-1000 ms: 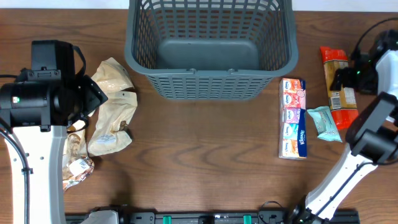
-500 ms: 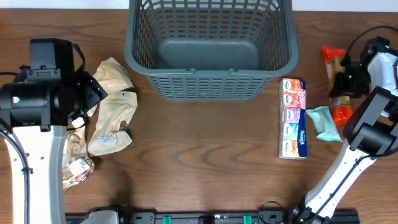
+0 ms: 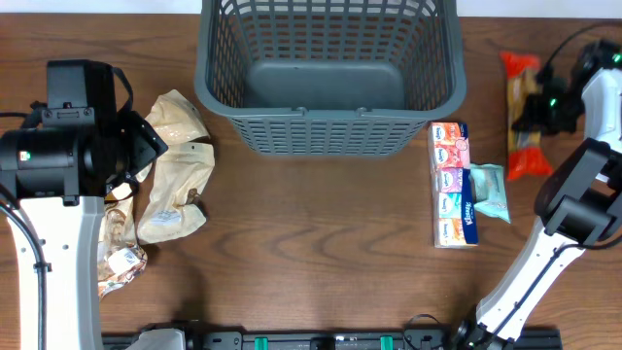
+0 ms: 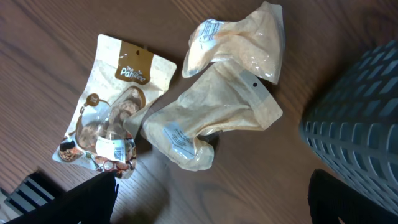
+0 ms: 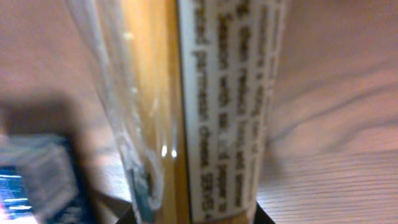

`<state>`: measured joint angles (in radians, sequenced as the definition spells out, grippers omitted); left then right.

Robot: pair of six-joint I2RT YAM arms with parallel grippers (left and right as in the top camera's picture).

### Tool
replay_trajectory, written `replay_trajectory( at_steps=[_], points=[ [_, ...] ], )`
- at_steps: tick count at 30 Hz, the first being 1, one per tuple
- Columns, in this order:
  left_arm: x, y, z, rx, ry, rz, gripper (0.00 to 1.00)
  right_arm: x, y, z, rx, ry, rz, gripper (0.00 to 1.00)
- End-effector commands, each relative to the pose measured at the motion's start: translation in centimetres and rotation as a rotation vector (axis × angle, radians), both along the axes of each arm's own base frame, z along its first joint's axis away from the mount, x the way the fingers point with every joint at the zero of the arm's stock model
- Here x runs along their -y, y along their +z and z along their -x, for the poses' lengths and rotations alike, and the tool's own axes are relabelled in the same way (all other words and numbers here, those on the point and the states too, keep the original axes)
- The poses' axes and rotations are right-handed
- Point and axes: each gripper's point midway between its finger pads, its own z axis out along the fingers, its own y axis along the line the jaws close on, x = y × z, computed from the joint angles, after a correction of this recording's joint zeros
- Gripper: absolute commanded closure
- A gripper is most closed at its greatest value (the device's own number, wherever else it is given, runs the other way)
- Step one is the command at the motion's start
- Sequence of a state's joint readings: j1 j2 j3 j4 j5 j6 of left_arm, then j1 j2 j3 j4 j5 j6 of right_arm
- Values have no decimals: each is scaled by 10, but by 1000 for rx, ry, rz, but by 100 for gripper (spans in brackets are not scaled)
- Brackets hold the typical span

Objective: Pack container
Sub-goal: 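Lower right gripper and grasp the orange-red snack bar, then carry the snack bar into the basket and open right gripper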

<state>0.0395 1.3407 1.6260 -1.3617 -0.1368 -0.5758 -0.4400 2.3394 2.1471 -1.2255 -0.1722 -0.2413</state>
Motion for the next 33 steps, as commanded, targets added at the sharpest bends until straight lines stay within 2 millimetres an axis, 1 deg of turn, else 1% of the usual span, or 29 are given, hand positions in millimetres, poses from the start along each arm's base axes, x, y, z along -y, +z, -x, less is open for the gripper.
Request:
replay_trajectory(
  at_steps=[1,2,4,5,6,7,8,9,11,13,15,18,20,23,27,29,33],
  points=[
    [-2,-5,1,-24,-12,-7,13,-11,169,-29,393,18,108,99],
    [-1,-5,2,-28,-20,-11,13,-15,200,-28,458,24,139,99],
    [-1,-5,3,-35,-24,-12,13,-28,250,-23,566,48,182,99],
    [-1,-6,4,-39,-25,-12,13,-37,269,-20,609,81,202,99],
    [-1,-6,4,-42,-32,-15,13,-51,285,-17,649,148,217,99],
    [-1,-6,5,-45,-35,-16,13,-71,301,-12,692,247,230,99],
    [-1,-6,5,-47,-35,-16,13,-94,313,-7,728,369,240,99],
    [-1,-6,5,-48,-38,-17,13,-114,320,-2,751,474,249,99],
    [-1,-6,5,-49,-42,-19,13,-159,328,12,778,689,268,99],
    [-1,-6,5,-51,-50,-22,13,-196,328,23,777,850,291,99],
    [-1,-6,5,-55,-67,-29,13,-232,324,29,766,983,306,99],
    [-1,-7,6,-61,-73,-30,13,-279,315,36,760,1147,315,99],
    [-1,-7,7,-62,-73,-30,13,-304,310,37,761,1235,338,99],
    [-1,-7,6,-61,-73,-30,13,-330,298,33,751,1332,374,99],
    [-1,-7,6,-61,-73,-30,13,-358,277,22,745,1429,357,99],
    [-1,-7,6,-61,-73,-30,13,-367,263,17,729,1480,342,99],
    [-1,-7,6,-61,-73,-30,13,-377,224,0,664,1517,302,99]
  ],
)
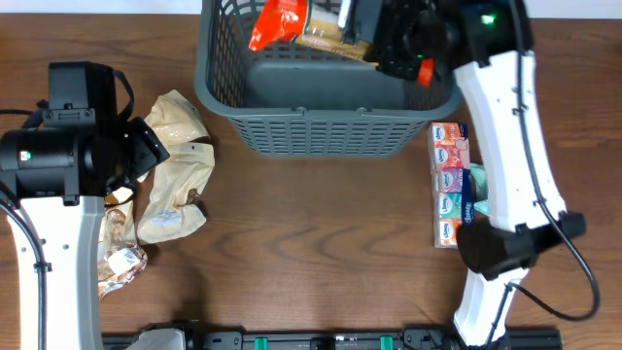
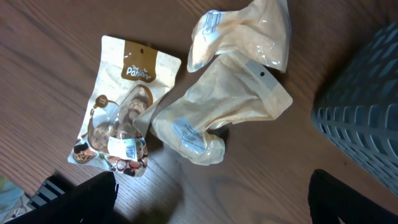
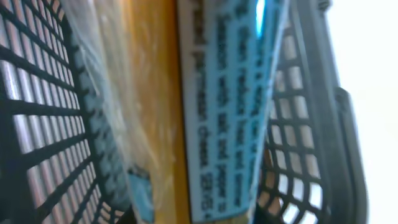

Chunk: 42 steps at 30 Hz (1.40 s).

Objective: Pack container
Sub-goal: 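Carry the snack bar into the basket and open right gripper, then withdraw right gripper from the basket to the right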

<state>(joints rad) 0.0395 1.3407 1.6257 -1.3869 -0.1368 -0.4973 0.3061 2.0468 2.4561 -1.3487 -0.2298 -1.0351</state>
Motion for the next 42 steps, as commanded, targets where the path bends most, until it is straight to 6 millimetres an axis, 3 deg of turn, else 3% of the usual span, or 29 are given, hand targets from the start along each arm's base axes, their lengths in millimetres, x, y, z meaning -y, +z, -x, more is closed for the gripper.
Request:
replay_trajectory(
  at_steps=[1,4,7,12,15,18,19,20,21,24,27,30,32,34,37,42],
  points=[
    [-1,-4,1,-19,-1,-3,13,-13,-18,-11,-13,55,-4,97],
    [-2,-4,1,-19,-1,-3,13,-16,-49,-21,-96,13,-9,70],
    [-1,-4,1,-19,-2,-3,13,-15,-67,-27,-155,-44,-26,32],
    [-1,-4,1,-19,-1,-3,13,-14,-54,-25,-134,-57,-42,29],
    [-1,-4,1,-19,-2,-3,13,-10,-28,-21,-91,-87,-78,29],
    [-1,-4,1,-20,-4,-4,13,1,14,-14,-25,-142,-138,28],
    [-1,-4,1,-21,-9,-6,12,7,30,-10,1,-169,-163,22],
    [-1,-4,1,-21,-12,-7,13,14,45,-7,23,-203,-189,9],
    [-1,-4,1,-22,-12,-7,13,23,60,-4,47,-247,-214,6],
    [-1,-4,1,-23,-19,-10,13,63,107,8,122,-417,-312,7],
    [-1,-4,1,-24,-23,-11,13,118,146,19,190,-645,-435,7],
    [-1,-4,1,-25,-26,-12,13,177,164,35,196,-898,-563,5],
    [-2,-4,1,-26,-33,-15,13,212,156,47,144,-1065,-623,4],
    [-1,-4,1,-27,-36,-16,12,241,133,63,45,-1211,-628,5],
    [-1,-4,1,-27,-37,-16,13,256,94,83,-129,-1304,-584,5],
    [-2,-4,1,-28,-42,-19,13,253,43,104,-353,-1357,-486,1]
  ],
)
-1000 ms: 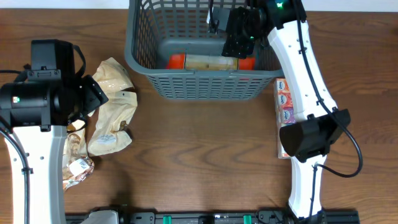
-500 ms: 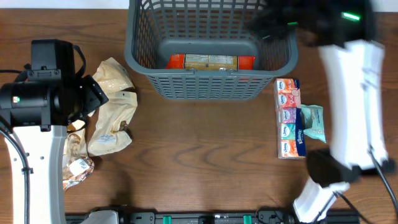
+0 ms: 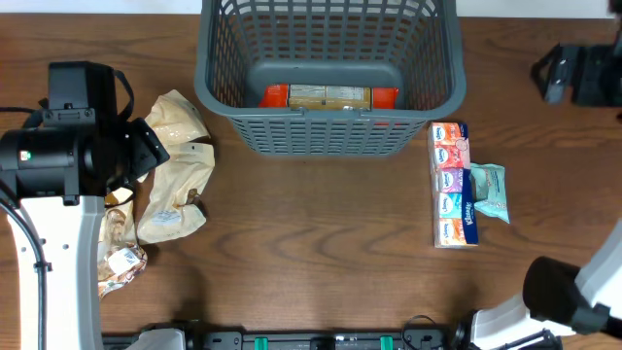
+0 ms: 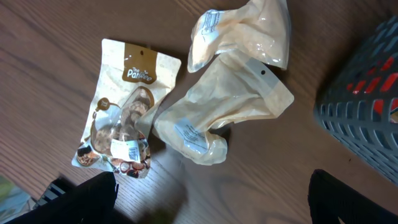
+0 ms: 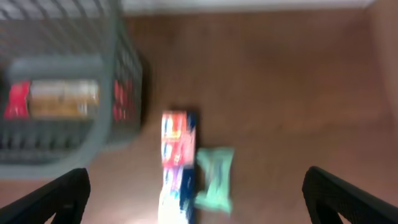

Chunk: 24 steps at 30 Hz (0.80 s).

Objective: Pack container
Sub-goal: 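Withdraw right gripper from the basket to the right, then lower right gripper onto the pink-and-blue tissue box pack and grasp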

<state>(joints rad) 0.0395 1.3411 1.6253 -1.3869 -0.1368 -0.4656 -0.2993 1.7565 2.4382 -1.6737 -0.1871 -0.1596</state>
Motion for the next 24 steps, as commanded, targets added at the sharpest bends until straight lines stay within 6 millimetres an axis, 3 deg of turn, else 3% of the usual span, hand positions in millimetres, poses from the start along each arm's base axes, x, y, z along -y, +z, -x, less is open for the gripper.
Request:
replay_trajectory(
  at_steps=[1,8,14,18,21,24],
  points=[
    [-1,-4,1,-21,-13,-8,13,-5,-29,4,-110,-22,-77,1],
    [-2,-4,1,-20,-13,-8,13,-26,-81,27,-262,12,-133,1],
    [-2,-3,-2,-7,-13,-8,13,-50,-113,78,-303,43,-140,1],
    [-2,-2,-3,-4,-13,-8,13,-54,-134,106,-314,39,-130,1],
    [-2,-2,-4,-2,-13,-9,13,-54,-154,117,-333,36,-116,1],
    [-2,-2,-5,3,-13,-9,13,-51,-177,114,-350,37,-104,1]
  ],
)
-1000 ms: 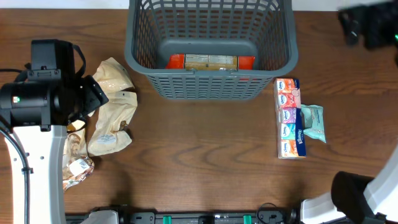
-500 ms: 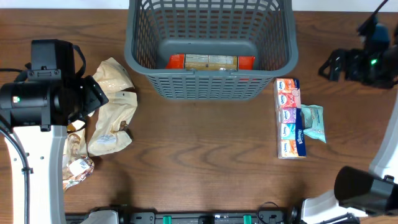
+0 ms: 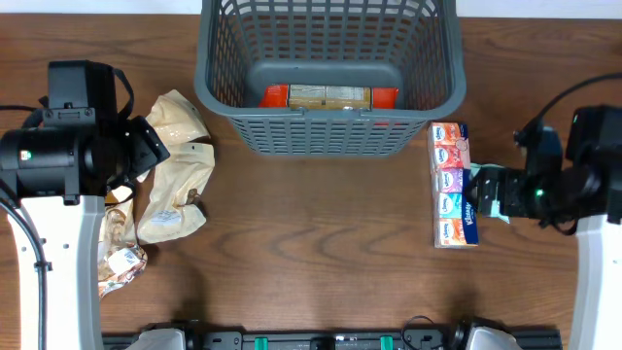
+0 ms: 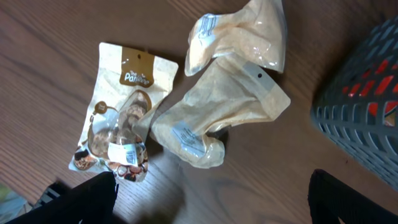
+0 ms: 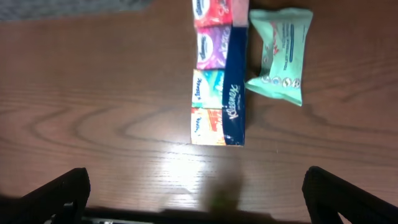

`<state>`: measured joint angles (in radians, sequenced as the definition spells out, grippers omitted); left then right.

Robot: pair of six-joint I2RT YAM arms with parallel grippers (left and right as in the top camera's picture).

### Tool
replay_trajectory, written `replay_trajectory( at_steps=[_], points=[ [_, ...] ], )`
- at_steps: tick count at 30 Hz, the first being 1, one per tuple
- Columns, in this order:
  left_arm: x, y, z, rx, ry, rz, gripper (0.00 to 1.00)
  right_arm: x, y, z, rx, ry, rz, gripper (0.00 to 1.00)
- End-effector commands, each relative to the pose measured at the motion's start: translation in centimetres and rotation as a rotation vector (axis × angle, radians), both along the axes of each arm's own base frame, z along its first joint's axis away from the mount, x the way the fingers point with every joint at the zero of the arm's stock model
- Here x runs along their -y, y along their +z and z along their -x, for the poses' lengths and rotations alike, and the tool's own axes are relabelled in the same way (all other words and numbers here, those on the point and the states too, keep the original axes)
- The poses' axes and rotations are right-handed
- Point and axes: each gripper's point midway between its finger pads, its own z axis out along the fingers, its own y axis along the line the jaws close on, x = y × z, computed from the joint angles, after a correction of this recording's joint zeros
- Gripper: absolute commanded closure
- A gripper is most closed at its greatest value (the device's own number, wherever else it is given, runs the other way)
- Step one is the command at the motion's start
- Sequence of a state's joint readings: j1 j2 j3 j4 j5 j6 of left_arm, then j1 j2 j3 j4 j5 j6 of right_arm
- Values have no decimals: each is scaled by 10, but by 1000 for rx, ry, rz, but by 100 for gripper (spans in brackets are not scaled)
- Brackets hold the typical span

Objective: Pack container
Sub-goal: 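Lower right gripper onto the pink-and-blue tissue box pack and grasp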

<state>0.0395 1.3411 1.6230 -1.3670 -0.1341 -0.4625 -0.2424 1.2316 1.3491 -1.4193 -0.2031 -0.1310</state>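
Note:
A grey basket (image 3: 330,126) stands at the back middle, and a long packet with red ends (image 3: 328,96) lies on its floor. Right of it lie a multi-pack of tissues (image 5: 217,81) and a green wipes pack (image 5: 281,53). My right gripper (image 5: 196,199) hovers open just in front of them, holding nothing. At the left lie two beige pouches (image 4: 217,106) and a brown-labelled snack pouch (image 4: 121,118). My left gripper (image 4: 211,199) hangs open above the table beside them, also holding nothing.
The basket's corner (image 4: 367,106) shows at the right edge of the left wrist view. Bare wood spans the table's middle and front. The left arm's body (image 3: 68,156) covers part of the pouches from above.
My right gripper was high at the far right edge, above and behind the tissues. Now it is lower, close over the tissue pack and wipes. The left arm has barely moved.
My right gripper was shut on the red-ended packet at the table's right side. Then it held the packet over the basket. Later the packet lay in the basket and the gripper was open, off to the right. Now it hovers by the tissues.

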Motion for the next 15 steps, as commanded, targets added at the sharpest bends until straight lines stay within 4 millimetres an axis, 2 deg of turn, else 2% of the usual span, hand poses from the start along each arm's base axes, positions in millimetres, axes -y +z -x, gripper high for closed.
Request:
replay_trajectory(
  at_steps=[1,6,15],
  points=[
    [-2,-3,-1,-12,-9,-10,13,2,-30,-3,-52,3,6,1],
    [-2,-3,-1,-11,-9,-10,13,6,-66,-25,-65,68,11,1],
    [-2,-3,-1,-11,-9,-9,13,8,-127,-47,-213,187,-12,1]
  ],
)
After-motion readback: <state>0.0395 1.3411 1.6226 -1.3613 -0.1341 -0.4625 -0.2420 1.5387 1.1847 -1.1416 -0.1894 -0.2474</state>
